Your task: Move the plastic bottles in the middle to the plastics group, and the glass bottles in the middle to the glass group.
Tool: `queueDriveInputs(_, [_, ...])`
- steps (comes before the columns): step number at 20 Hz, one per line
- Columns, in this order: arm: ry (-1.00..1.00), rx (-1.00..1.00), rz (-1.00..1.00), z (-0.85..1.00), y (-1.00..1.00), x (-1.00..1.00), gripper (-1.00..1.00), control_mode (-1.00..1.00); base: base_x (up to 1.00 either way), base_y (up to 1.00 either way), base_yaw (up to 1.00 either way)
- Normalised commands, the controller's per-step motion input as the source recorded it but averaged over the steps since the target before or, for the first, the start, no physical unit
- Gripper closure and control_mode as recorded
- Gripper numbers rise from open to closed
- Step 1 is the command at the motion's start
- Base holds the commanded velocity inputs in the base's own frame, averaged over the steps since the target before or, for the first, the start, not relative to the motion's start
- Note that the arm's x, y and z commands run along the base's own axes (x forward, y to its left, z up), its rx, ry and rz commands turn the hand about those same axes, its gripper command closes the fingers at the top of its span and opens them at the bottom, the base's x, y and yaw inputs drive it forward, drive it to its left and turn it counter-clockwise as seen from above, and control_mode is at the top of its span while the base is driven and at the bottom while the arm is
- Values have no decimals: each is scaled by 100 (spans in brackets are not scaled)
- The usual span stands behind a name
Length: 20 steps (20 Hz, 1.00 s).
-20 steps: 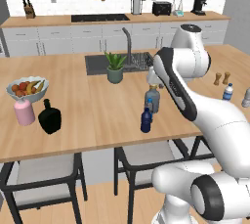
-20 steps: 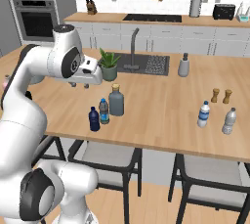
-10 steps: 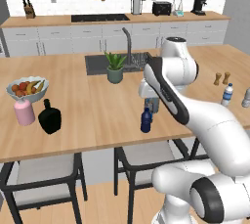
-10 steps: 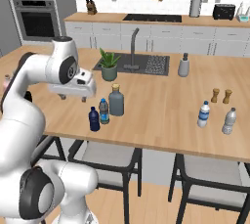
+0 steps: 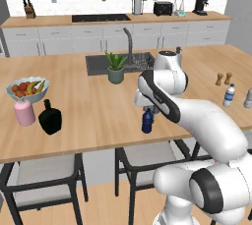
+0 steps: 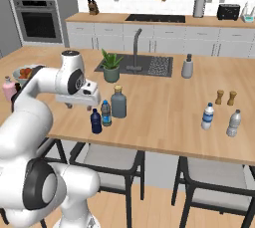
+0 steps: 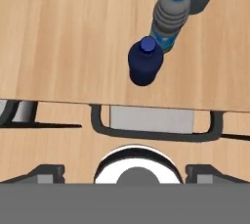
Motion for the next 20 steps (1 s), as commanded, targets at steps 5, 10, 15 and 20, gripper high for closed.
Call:
queueDriveInputs(5, [0, -3, -1, -11, -6, 45, -100, -100, 0, 0, 0])
queueDriveInputs(10, [0, -1, 0, -2, -18, 35, -100, -100, 0, 0, 0])
queueDriveInputs(15, [0, 0, 0, -10, -8, 26, -100, -100, 0, 0, 0])
queueDriveInputs(20, [-3, 0, 1, -31, 0, 24, -100, -100, 0, 0, 0])
